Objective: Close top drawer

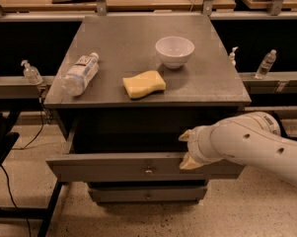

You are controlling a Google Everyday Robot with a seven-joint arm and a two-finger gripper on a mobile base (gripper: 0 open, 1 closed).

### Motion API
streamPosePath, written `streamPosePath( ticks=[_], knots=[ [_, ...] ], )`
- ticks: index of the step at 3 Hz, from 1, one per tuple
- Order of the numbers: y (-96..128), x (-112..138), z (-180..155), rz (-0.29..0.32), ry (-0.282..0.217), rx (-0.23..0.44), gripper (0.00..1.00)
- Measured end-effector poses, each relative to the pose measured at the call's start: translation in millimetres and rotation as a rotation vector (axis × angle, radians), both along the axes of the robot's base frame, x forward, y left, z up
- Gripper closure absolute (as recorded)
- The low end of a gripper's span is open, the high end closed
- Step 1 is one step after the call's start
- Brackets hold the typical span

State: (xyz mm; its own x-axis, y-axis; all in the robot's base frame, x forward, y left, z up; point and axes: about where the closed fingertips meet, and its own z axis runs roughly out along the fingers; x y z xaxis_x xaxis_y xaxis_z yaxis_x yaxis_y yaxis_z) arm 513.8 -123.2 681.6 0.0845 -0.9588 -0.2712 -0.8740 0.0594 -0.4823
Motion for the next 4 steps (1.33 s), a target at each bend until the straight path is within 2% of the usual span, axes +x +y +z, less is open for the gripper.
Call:
streamPosePath(
  ticks=[2, 4],
  knots=[
    [12.8, 44.2, 6.7, 0.044, 0.003, 0.015, 0.49],
    [26.6, 72.4, 0.4, 0.064, -0.007, 0.052, 0.51]
  ],
)
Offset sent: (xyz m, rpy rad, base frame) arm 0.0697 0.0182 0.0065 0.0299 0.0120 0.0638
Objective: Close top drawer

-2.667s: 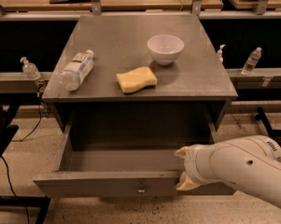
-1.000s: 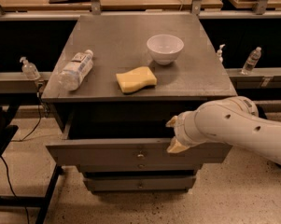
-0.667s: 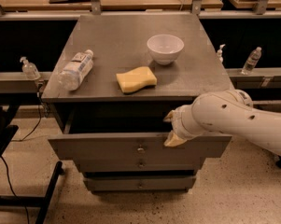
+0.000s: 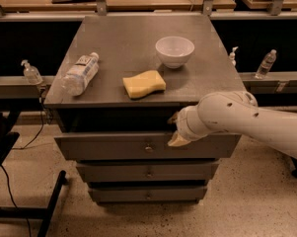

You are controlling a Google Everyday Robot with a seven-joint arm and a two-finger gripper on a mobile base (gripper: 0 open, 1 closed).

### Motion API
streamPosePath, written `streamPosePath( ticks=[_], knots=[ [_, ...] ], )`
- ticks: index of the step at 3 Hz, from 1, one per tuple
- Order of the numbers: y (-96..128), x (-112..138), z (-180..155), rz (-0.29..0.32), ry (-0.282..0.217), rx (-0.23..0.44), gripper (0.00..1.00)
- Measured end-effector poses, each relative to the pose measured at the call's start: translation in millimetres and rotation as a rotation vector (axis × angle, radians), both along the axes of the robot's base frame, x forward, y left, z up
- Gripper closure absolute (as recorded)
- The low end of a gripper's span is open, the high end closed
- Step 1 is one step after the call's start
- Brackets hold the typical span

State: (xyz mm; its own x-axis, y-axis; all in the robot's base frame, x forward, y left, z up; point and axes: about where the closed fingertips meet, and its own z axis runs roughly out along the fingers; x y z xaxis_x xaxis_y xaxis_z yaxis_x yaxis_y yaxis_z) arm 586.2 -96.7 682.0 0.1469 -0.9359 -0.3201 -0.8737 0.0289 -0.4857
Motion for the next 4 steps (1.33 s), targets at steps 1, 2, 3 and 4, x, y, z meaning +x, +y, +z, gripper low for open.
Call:
streamPosePath(
  ticks=[1, 2, 3, 4],
  knots=[
    [4.1, 4.8, -2.3, -0.041, -0.066, 0.03, 0.52],
    [5.1, 7.7, 1.3, -0.063, -0.105, 0.046, 0.52],
    [7.6, 14.8, -0.2, -0.082, -0.123, 0.067, 0.53],
    [11.7, 22.9, -8.3, -0.1, -0.13, 0.093, 0.53]
  ],
)
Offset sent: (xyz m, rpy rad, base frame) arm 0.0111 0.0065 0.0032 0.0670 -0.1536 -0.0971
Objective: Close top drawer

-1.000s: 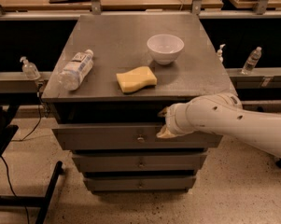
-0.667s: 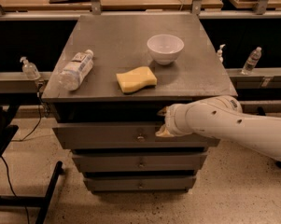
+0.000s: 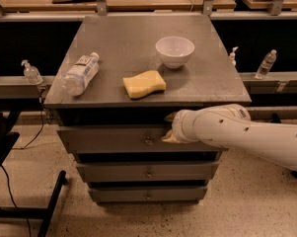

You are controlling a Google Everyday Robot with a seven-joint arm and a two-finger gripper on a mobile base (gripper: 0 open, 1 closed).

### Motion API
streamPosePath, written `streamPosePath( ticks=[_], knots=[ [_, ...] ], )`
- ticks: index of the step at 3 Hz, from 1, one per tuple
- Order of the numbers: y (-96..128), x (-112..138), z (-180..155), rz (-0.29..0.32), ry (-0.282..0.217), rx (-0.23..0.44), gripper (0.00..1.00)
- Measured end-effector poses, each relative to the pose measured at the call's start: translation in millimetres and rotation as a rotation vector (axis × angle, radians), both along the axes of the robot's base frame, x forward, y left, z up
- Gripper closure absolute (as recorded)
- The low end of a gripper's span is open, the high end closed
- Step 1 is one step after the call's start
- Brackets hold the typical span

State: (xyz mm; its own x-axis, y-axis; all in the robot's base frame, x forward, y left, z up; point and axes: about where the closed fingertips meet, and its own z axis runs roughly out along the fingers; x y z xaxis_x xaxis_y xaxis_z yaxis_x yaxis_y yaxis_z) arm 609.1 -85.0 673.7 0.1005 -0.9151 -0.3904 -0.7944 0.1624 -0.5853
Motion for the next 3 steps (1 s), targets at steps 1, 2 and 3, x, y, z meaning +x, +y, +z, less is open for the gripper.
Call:
streamPosePath(
  ticks=[1, 2, 3],
  knots=[
    [2.5, 1.4, -3.2, -0.004, -0.005, 0.016, 0.53],
    [6.6, -8.9, 5.3, 0.009, -0.012, 0.064, 0.51],
    [6.4, -33.3, 23.0, 0.051, -0.034, 0.1, 0.36]
  ],
)
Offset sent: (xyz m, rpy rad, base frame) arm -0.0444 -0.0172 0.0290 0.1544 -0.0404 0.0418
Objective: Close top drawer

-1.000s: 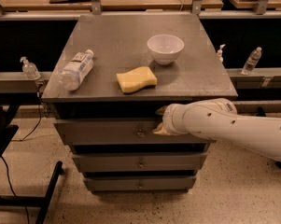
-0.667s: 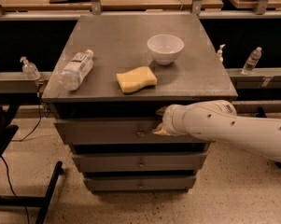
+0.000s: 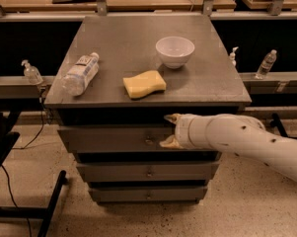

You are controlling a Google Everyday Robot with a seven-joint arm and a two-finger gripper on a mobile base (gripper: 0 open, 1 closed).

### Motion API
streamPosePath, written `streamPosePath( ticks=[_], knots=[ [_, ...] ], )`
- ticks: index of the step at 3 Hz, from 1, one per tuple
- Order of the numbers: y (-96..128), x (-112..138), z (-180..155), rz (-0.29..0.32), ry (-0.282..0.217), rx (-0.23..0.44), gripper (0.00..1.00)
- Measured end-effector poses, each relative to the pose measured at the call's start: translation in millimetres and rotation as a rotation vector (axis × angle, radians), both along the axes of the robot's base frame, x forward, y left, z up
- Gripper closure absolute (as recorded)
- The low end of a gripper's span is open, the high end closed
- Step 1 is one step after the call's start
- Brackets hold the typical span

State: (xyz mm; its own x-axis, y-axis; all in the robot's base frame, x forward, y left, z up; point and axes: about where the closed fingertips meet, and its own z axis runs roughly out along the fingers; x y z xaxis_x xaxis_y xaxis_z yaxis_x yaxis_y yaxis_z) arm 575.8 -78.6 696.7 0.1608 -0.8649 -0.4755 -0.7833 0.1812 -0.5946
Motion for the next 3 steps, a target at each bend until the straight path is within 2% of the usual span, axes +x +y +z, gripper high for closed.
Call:
streamPosePath(
  ticks=[1, 2, 3],
  knots=[
    [-16.7, -23.1, 8.6, 0.013, -0.002, 0.018, 0.25],
    [-37.2, -54.2, -0.3, 0.024, 0.055, 0.049, 0.18],
    [-65.3, -94.9, -21.7, 0.014, 0.164, 0.112, 0.02]
  ],
)
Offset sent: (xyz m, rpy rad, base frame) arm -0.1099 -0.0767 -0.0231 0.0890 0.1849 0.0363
